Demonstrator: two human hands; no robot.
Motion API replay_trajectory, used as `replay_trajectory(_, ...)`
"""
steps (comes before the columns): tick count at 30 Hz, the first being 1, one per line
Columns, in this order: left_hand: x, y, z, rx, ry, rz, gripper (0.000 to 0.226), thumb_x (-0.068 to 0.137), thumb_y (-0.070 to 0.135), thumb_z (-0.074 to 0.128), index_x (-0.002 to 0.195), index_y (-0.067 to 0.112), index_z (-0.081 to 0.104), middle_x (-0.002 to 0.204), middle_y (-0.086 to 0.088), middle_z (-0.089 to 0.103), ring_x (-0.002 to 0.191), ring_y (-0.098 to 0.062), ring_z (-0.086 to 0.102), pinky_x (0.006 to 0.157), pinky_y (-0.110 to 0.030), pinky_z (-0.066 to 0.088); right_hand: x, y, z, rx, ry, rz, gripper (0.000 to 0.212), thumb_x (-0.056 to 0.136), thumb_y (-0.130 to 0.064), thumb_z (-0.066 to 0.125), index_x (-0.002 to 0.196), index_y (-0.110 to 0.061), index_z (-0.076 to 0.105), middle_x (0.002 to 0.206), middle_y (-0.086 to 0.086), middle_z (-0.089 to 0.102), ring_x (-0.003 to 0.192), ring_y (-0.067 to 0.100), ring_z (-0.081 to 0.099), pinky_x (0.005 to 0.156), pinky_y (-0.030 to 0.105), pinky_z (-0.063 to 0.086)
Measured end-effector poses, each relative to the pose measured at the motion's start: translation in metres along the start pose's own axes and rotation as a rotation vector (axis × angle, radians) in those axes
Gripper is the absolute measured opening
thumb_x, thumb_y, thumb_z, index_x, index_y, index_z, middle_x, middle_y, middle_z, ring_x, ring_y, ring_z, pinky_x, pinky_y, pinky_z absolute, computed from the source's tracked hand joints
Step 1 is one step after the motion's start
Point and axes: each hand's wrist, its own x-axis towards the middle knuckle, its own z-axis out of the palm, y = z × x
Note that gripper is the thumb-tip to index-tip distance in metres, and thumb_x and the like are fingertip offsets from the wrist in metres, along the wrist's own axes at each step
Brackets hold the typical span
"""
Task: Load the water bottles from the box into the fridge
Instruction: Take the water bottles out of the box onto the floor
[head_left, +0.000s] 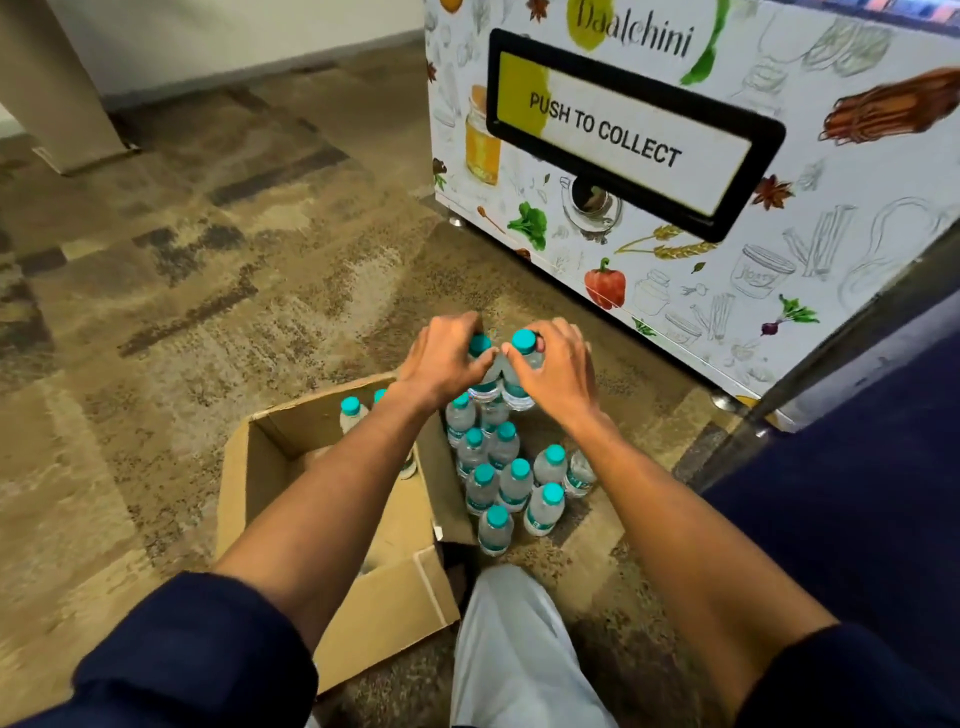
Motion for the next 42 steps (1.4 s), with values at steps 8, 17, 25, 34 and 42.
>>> replay_trajectory(8, 0.035, 0.026, 0.087, -0.001, -0.111, 0.002, 0.028, 0.083, 0.041, 0.068, 0.090, 0.016, 0.057, 0.086, -0.009, 0.067, 0.079, -0.030, 0.062, 0.064, -0.037, 0.051, -0.009, 0.093, 0.019, -0.104, -0.092, 0.160, 0.027, 0.086, -0.039, 0.069, 0.105, -0.020, 0.066, 0.101, 0.002, 0.058, 0.098, 0.022, 0.053, 0.081, 0.038, 0.041)
replay_trajectory(17, 0.026, 0.018, 0.160, 0.071, -0.325, -0.063, 0.026, 0.086, 0.038, 0.069, 0.098, 0.017, 0.059, 0.096, -0.009, 0.069, 0.091, -0.031, 0.064, 0.069, -0.035, 0.047, -0.036, 0.134, 0.052, -0.227, -0.315, 0.355, 0.038, 0.086, -0.033, 0.073, 0.122, -0.027, 0.064, 0.120, 0.001, 0.061, 0.114, 0.023, 0.048, 0.095, 0.042, 0.036)
replay_trajectory(25, 0.018, 0.015, 0.193, 0.210, -0.395, -0.035, 0.029, 0.089, 0.038, 0.063, 0.107, 0.015, 0.059, 0.103, -0.014, 0.068, 0.101, -0.034, 0.061, 0.079, -0.040, 0.050, -0.039, 0.146, 0.063, -0.226, -0.328, 0.484, 0.044, 0.082, -0.030, 0.076, 0.125, -0.029, 0.063, 0.124, 0.000, 0.063, 0.115, 0.021, 0.051, 0.098, 0.046, 0.039)
replay_trajectory(34, 0.016, 0.013, 0.169, 0.182, -0.415, -0.016, 0.036, 0.090, 0.047, 0.058, 0.110, 0.018, 0.061, 0.103, -0.013, 0.068, 0.101, -0.033, 0.061, 0.078, -0.038, 0.052, -0.037, 0.123, 0.055, -0.238, -0.333, 0.490, 0.038, 0.087, -0.038, 0.070, 0.123, -0.029, 0.064, 0.129, 0.001, 0.055, 0.123, 0.023, 0.044, 0.103, 0.043, 0.032)
replay_trajectory(42, -0.019, -0.026, 0.111, 0.192, -0.237, -0.054, 0.035, 0.092, 0.040, 0.053, 0.116, 0.016, 0.059, 0.112, -0.009, 0.062, 0.109, -0.031, 0.054, 0.083, -0.041, 0.052, -0.035, 0.052, 0.066, -0.107, -0.255, 0.237, 0.026, 0.088, -0.031, 0.067, 0.113, -0.025, 0.067, 0.117, 0.000, 0.059, 0.113, 0.023, 0.048, 0.093, 0.039, 0.036)
